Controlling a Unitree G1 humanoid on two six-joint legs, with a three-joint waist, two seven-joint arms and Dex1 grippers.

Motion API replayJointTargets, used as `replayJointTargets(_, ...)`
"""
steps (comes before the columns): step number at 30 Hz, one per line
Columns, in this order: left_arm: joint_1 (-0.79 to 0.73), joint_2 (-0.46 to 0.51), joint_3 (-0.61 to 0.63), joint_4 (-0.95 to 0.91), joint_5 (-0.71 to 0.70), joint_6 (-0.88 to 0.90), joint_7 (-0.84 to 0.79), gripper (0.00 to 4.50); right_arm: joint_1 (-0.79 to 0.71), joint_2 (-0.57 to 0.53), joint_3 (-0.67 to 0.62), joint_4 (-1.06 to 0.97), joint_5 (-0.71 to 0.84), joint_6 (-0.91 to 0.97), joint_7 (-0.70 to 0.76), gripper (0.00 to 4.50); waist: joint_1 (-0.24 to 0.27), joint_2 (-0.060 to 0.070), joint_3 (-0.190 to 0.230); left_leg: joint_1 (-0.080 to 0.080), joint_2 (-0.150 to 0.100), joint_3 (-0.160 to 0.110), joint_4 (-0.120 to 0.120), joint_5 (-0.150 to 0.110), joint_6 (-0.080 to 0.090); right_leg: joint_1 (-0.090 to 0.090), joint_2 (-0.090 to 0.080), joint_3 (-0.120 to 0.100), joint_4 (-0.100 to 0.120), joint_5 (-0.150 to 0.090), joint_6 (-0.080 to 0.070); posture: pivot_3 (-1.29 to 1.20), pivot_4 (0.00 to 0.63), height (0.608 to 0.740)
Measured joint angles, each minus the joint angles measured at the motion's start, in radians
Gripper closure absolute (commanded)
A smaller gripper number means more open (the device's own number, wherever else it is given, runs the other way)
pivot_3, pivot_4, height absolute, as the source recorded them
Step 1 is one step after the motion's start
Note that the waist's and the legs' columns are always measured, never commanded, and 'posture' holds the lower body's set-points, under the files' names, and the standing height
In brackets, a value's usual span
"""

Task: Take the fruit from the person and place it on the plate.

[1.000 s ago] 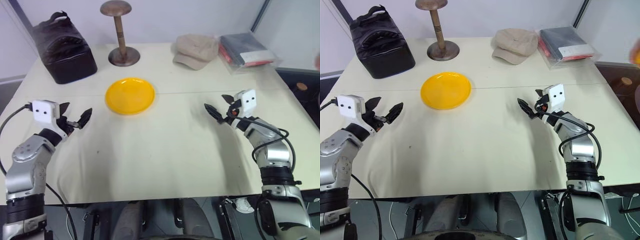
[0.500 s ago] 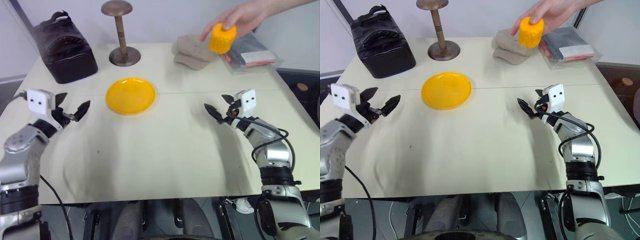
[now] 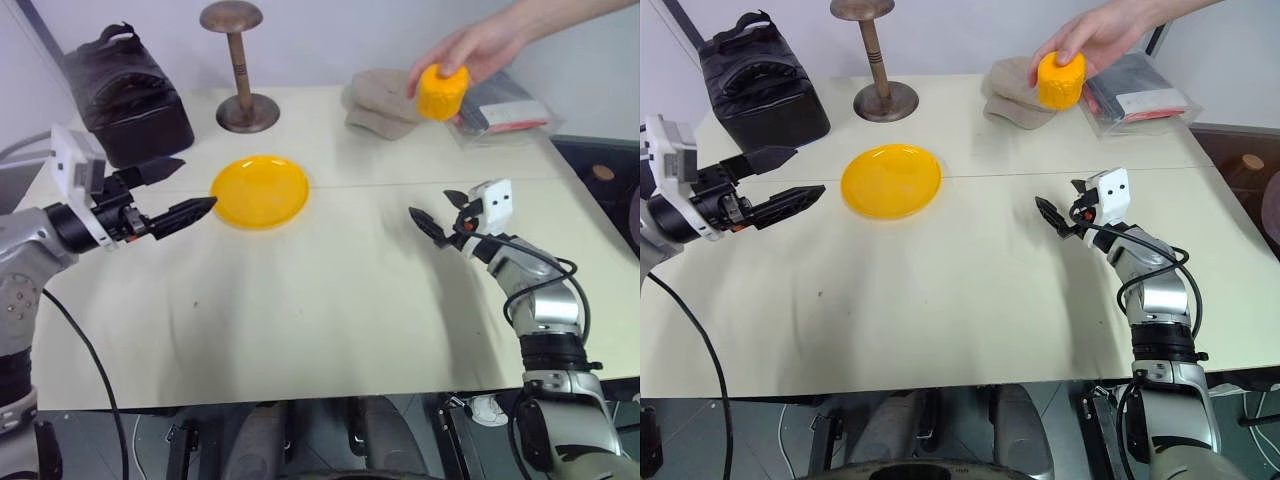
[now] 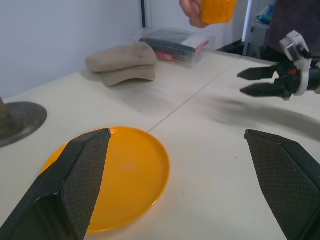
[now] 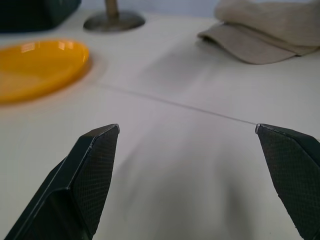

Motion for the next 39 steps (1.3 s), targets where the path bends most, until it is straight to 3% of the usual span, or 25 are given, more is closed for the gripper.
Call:
replayJointTargets(3, -0.005, -0.003, -0.002, 0.019, 0.011, -0.003, 0.003, 0.01, 0.011, -0.013, -0.084, -0.085, 0.092, 0.065, -0.015, 0.00, 0.001, 0.000, 0.000, 0.000, 0.000, 0.000, 0.000, 0.000, 0.000, 0.000, 0.000, 0.000, 0.000, 0.001, 0.002, 0.00, 0.150, 0.740)
replayJointTargets(9, -0.009, -0.016, -0.003, 0.054, 0.026, -0.006, 0.000, 0.01, 0.022, -0.121, -0.054, -0.236, 0.022, 0.023, -0.002, 0.00, -0.003, 0.000, 0.000, 0.000, 0.001, 0.000, 0.000, 0.000, 0.000, 0.000, 0.001, 0.000, 0.000, -0.001, -0.001, 0.00, 0.150, 0.740)
replayJointTargets(21, -0.038, -0.026, -0.022, 0.074, 0.031, -0.006, -0.015, 0.01, -0.180, 0.036, -0.023, -0.137, 0.021, -0.053, -0.091, 0.00, 0.001, 0.000, 0.000, 0.000, 0.001, 0.000, 0.000, 0.000, 0.000, 0.000, 0.001, 0.000, 0.000, 0.001, 0.002, 0.00, 0.150, 0.740)
replayJointTargets(34, -0.034, -0.033, -0.022, 0.038, 0.024, -0.002, -0.006, 0.01, -0.283, 0.064, -0.027, 0.020, 0.036, -0.103, -0.070, 0.00, -0.003, 0.000, 0.000, 0.000, 0.000, 0.000, 0.000, 0.000, 0.000, 0.000, 0.000, 0.000, 0.000, 0.001, 0.002, 0.00, 0.150, 0.740)
replayJointTargets(37, -0.027, -0.038, -0.022, 0.030, 0.024, -0.002, 0.000, 0.00, -0.291, 0.073, -0.027, 0.043, 0.036, -0.121, -0.064, 0.87, -0.003, 0.000, 0.000, 0.000, 0.000, 0.000, 0.000, 0.000, 0.000, 0.000, 0.000, 0.000, 0.000, 0.001, 0.002, 0.00, 0.150, 0.740)
replayJointTargets(39, -0.019, -0.039, -0.022, 0.027, 0.024, -0.002, 0.004, 0.00, -0.291, 0.076, -0.027, 0.053, 0.036, -0.130, -0.060, 1.78, -0.003, 0.000, 0.000, 0.000, 0.000, 0.000, 0.000, 0.000, 0.000, 0.000, 0.000, 0.000, 0.000, 0.001, 0.002, 0.00, 0.150, 0.740)
